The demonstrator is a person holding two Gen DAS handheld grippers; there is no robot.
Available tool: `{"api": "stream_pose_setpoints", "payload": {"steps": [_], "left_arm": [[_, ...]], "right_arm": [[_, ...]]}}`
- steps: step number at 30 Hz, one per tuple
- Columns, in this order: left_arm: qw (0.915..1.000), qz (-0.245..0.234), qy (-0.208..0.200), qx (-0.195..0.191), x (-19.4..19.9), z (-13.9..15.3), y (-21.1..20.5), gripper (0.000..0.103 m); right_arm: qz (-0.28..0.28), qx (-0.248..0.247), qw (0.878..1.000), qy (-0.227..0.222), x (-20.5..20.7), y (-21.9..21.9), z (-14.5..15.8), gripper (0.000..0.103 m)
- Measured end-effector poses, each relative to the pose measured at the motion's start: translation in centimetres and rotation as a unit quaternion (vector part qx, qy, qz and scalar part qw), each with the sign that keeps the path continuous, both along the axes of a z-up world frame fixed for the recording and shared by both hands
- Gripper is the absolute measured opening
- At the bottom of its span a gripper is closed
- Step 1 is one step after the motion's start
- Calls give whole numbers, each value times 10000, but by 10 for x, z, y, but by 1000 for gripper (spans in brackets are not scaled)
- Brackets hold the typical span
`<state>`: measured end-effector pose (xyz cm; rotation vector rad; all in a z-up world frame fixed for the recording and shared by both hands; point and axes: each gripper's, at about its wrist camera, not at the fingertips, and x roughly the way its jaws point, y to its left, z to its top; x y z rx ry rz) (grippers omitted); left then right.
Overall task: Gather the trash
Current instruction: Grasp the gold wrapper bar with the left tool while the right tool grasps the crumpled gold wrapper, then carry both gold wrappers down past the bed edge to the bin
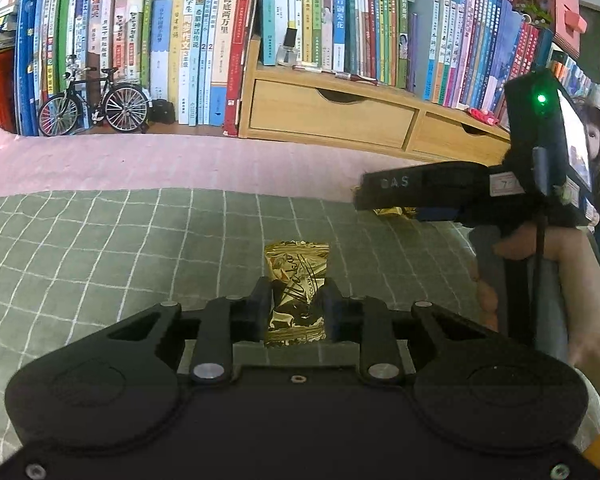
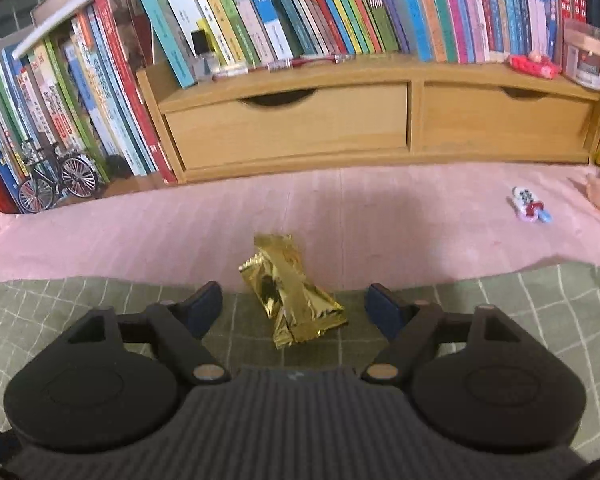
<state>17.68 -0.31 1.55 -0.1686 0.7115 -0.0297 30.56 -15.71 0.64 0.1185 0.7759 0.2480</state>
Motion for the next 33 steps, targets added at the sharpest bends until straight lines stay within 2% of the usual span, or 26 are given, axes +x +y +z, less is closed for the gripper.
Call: {"api": "stream_pose_setpoints", "payload": {"steps": [1,2,4,6,15,23,33], "left_arm": [[10000,20,6,-8,-1,0,1,25],[10000,34,10,-10,-1,1,2,25],[10000,47,3,-7,-3,2,3,25],[10000,72,1,14,-5,2,3,25],[9998,177,30,65,-29,13,9,25],[9998,152,-73,137,-66,40,9,25],[9993,-79,-290,227,-122,75,4,25]], "right_arm": [[-14,-40,10000,-1,-2,0,1,60],[-16,-32,10000,16,-3,-2,1,48],[-32,91,9999,64,-6,-6,4,42],[18,236,9997,64,-11,-10,7,42],[246,216,9994,-104,-48,-12,36,42],[352,50,9986,-401,-102,-18,73,42],[456,127,9963,-718,-181,-22,107,43]]}}
